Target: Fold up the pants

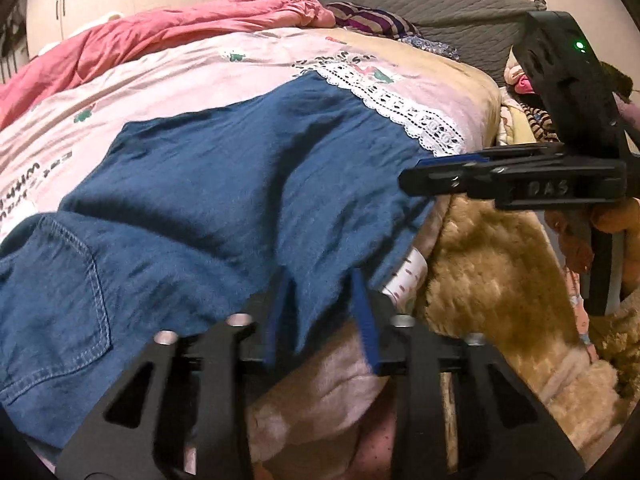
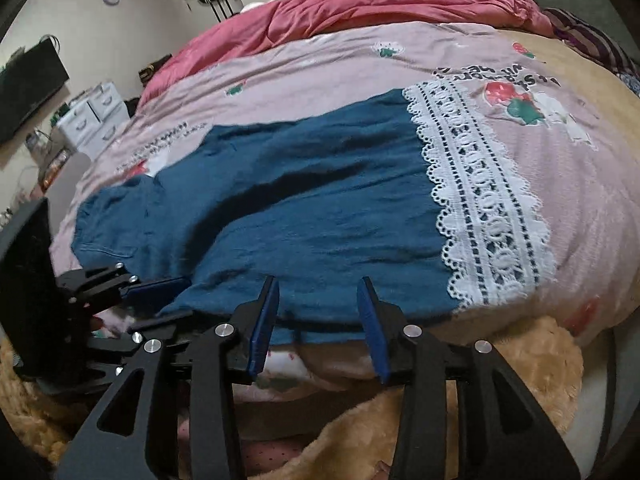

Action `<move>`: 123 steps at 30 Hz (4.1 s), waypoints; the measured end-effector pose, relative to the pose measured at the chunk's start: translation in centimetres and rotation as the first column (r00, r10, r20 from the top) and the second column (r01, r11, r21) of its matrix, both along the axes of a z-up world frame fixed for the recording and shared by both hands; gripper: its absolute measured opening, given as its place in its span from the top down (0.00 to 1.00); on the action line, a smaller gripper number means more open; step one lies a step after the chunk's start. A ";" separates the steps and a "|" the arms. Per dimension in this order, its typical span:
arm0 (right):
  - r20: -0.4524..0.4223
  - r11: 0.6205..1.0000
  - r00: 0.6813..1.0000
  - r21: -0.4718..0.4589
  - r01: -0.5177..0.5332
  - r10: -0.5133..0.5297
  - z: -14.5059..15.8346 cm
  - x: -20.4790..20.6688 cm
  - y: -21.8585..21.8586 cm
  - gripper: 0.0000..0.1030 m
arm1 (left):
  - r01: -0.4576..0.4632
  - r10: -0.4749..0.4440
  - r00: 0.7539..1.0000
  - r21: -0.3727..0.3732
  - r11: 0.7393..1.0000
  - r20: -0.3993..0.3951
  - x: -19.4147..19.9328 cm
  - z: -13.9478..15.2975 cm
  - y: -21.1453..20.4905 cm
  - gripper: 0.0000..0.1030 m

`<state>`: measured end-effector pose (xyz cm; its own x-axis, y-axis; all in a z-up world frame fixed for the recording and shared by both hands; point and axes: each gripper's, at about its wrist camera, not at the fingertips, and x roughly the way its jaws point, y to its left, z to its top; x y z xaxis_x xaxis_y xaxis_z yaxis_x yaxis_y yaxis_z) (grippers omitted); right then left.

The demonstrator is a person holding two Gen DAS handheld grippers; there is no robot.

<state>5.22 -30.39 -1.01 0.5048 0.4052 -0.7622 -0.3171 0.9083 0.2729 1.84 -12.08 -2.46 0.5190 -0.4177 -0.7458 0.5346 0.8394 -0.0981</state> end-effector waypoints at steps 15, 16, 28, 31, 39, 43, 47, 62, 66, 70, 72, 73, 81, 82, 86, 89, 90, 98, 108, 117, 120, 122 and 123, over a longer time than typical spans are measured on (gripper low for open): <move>-0.101 0.999 0.994 0.024 0.049 -0.046 -1.9 0.6 -2.1 0.56 | 0.073 -0.076 0.994 -0.033 0.997 -0.081 0.2 -1.3 -0.3 0.94; -0.098 0.999 0.994 0.026 0.043 -0.040 -1.7 0.6 -2.1 0.55 | 0.093 -0.098 0.990 -0.051 0.994 -0.098 0.2 -1.0 -0.1 0.90; 0.017 0.998 1.000 0.059 -0.002 0.001 1.2 2.2 -1.1 0.55 | -0.227 0.224 0.974 -0.091 0.970 -0.042 8.9 6.0 7.8 0.47; 0.036 0.999 0.999 0.037 -0.020 0.019 1.4 3.0 -0.2 0.55 | -0.275 0.269 0.959 -0.063 0.959 -0.092 13.1 5.8 9.2 0.48; 0.045 0.998 0.998 -0.059 -0.035 0.037 0.9 4.1 1.6 0.55 | -0.294 0.261 0.929 -0.097 0.951 -0.262 19.6 1.0 10.7 0.48; 0.016 0.995 1.000 -0.093 -0.024 0.026 -0.3 4.4 1.6 0.55 | -0.264 0.211 0.935 -0.162 0.951 -0.284 20.1 0.4 9.7 0.96; 0.013 0.995 1.000 -0.094 -0.018 0.020 -0.7 4.0 1.4 0.54 | -0.268 0.234 0.949 -0.150 0.952 -0.214 19.7 1.6 9.4 0.97; -0.003 0.997 0.999 -0.074 -0.032 0.032 -0.7 4.0 1.1 0.45 | -0.336 0.305 0.932 -0.151 0.930 -0.195 19.0 1.2 11.2 0.62; 0.008 0.999 1.000 -0.035 0.003 -0.003 -0.1 3.3 -0.2 0.44 | -0.348 0.326 0.934 -0.162 0.924 -0.147 16.9 3.4 12.3 0.55; 0.024 0.999 0.999 -0.032 0.025 -0.024 0.2 2.7 -0.8 0.44 | -0.362 0.354 0.931 -0.127 0.923 -0.086 13.9 5.1 13.3 0.51; 0.029 0.999 0.999 -0.025 0.030 -0.029 0.2 2.7 -0.8 0.44 | -0.382 0.371 0.923 -0.142 0.913 -0.098 12.9 5.0 13.9 0.50; 0.031 0.999 0.999 -0.017 0.030 -0.030 0.3 2.7 -0.7 0.44 | -0.403 0.389 0.914 -0.152 0.902 -0.116 12.1 4.9 14.5 0.50; 0.092 1.000 0.996 -0.031 -0.007 0.009 0.6 3.0 2.1 0.34 | -0.624 0.618 0.780 -0.188 0.758 -0.095 3.3 6.6 20.2 0.40; 0.097 0.999 0.995 -0.041 -0.012 0.016 0.5 3.0 2.4 0.34 | -0.654 0.654 0.752 -0.214 0.726 -0.080 1.4 6.9 21.2 0.40; 0.115 0.997 0.992 -0.062 -0.038 0.045 0.6 2.8 3.3 0.34 | -0.743 0.743 0.663 -0.203 0.638 -0.093 -2.2 6.4 23.3 0.38; 0.137 0.996 0.989 -0.085 -0.038 0.050 0.9 2.5 3.5 0.29 | -0.774 0.765 0.630 -0.197 0.602 -0.137 -3.0 5.3 24.0 0.37; 0.146 0.995 0.988 -0.092 -0.034 0.047 0.9 2.3 3.5 0.29 | -0.781 0.768 0.622 -0.193 0.594 -0.152 -3.0 4.8 24.0 0.37; 0.145 0.995 0.988 -0.089 -0.037 0.050 0.8 2.1 3.6 0.29 | -0.781 0.748 0.624 -0.141 0.609 -0.227 -0.9 1.3 22.9 0.45; 0.081 0.988 0.993 -0.134 -0.070 0.081 -0.7 2.2 4.3 0.29 | -0.739 0.735 0.673 -0.133 0.660 -0.090 -2.7 5.1 22.8 0.64; 0.079 0.989 0.994 -0.134 -0.063 0.074 -1.6 2.0 3.8 0.28 | -0.766 0.739 0.641 -0.099 0.635 -0.208 -2.1 0.9 24.8 0.53; 0.087 0.989 0.994 -0.134 -0.058 0.070 -1.7 1.8 3.6 0.28 | -0.766 0.743 0.641 -0.098 0.635 -0.193 -2.4 1.1 24.7 0.52; 0.086 0.989 0.994 -0.134 -0.055 0.067 -1.7 1.7 3.6 0.28 | -0.768 0.747 0.640 -0.106 0.632 -0.179 -2.8 1.7 24.4 0.52; 0.085 0.990 0.994 -0.131 -0.056 0.068 -1.6 1.6 3.5 0.28 | -0.768 0.749 0.640 -0.116 0.630 -0.169 -3.1 2.4 24.2 0.52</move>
<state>6.84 -26.92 -2.58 0.5503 0.3396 -0.7628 -0.3916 0.9118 0.1234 -1.23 12.15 -0.06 0.6386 -0.0264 -0.7691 -0.3041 0.9094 -0.2837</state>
